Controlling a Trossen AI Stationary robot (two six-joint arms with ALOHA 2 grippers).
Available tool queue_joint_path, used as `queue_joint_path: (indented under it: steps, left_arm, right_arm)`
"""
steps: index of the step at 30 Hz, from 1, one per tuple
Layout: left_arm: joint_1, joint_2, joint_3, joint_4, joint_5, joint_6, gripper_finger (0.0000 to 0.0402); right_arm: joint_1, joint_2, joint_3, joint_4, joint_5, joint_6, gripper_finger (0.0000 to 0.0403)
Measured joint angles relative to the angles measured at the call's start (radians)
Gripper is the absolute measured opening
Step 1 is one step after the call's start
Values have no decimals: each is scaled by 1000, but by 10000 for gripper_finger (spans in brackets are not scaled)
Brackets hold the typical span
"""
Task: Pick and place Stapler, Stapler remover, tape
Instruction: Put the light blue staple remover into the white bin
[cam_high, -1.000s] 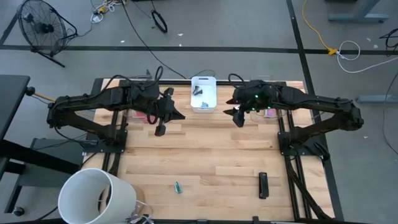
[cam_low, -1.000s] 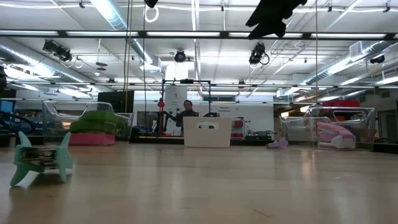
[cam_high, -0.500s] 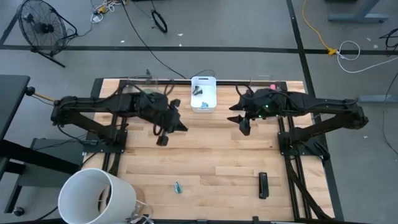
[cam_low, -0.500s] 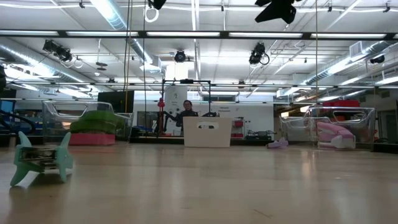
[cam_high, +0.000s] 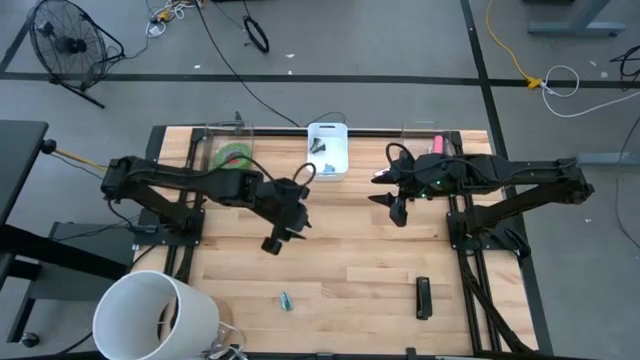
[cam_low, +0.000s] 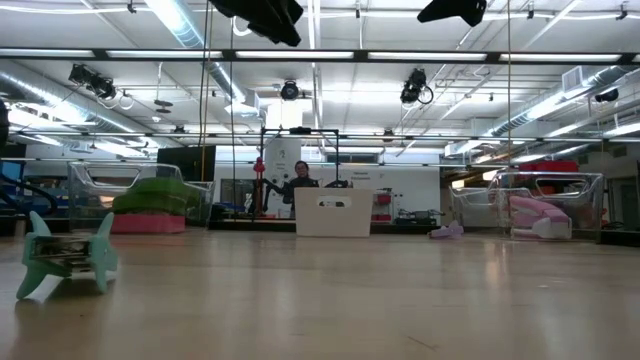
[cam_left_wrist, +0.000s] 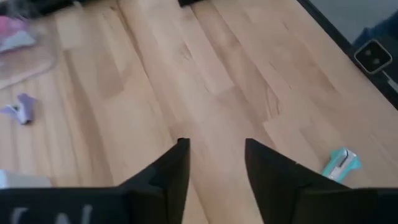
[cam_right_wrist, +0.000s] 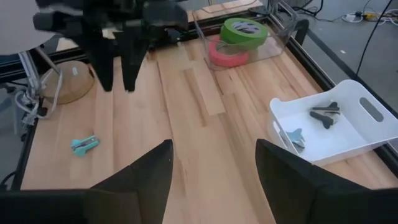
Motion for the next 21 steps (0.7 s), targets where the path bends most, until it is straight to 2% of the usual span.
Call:
queue_joint_path:
  steps: [7,11,15,21]
  left_arm:
    - [-47,62,0,2,4,53,212]
    - [-89,90,0,3,64,105,231]
    - [-148,111,0,-3,105,105,240]
    - [-256,139,0,4,109,104,238]
  right_arm:
    - [1,0,0,-41,1,9,226]
    - [1,0,0,-42,1,9,226]
    - [1,0,0,-43,-1,8,226]
    - [1,0,0,-43,-3,-12,226]
